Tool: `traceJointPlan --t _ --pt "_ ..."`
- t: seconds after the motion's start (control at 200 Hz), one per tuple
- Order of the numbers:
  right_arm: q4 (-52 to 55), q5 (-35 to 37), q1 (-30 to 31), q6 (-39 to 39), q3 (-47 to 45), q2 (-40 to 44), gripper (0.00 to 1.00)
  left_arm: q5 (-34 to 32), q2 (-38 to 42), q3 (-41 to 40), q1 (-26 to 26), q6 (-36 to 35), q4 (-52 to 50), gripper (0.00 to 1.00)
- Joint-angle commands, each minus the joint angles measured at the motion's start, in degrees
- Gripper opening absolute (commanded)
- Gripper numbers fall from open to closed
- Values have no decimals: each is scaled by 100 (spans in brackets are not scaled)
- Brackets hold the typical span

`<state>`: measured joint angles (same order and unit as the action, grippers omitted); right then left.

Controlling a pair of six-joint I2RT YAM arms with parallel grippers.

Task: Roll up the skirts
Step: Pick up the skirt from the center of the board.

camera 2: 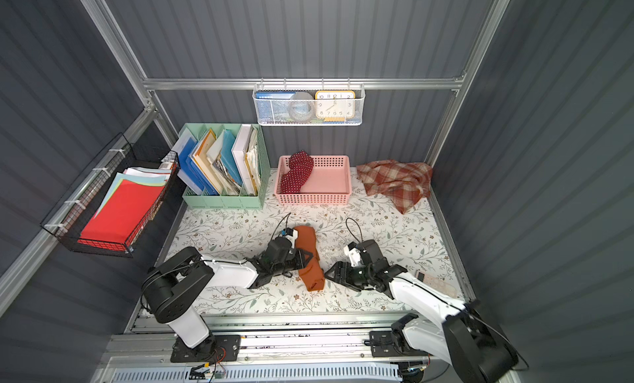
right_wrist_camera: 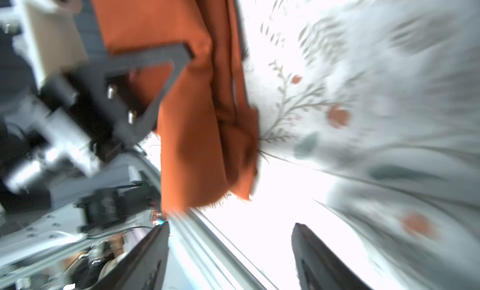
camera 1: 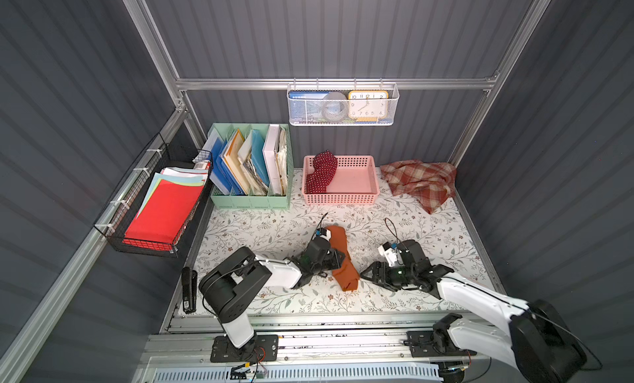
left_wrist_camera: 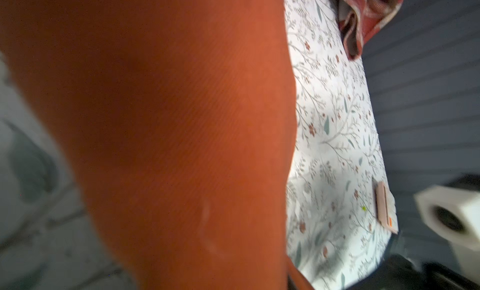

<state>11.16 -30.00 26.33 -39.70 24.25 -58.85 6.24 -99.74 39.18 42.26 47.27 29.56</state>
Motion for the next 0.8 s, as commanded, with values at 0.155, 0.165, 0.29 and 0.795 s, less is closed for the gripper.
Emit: traceJointPlan --t 0.155,0.165,0.29,0.795 --pt "2312 2430 -67 81 227 1506 84 298 -305 1057 -95 -934 -462 0" --pt "2323 2475 -71 78 235 1525 84 305 -295 1131 -95 -964 -507 0" --pt "2514 2969 -88 95 394 1608 84 454 -292 2000 -104 -1305 -870 0" --pt "2045 3307 -290 226 339 1436 83 2917 -2924 7129 -766 -2844 -1975 0"
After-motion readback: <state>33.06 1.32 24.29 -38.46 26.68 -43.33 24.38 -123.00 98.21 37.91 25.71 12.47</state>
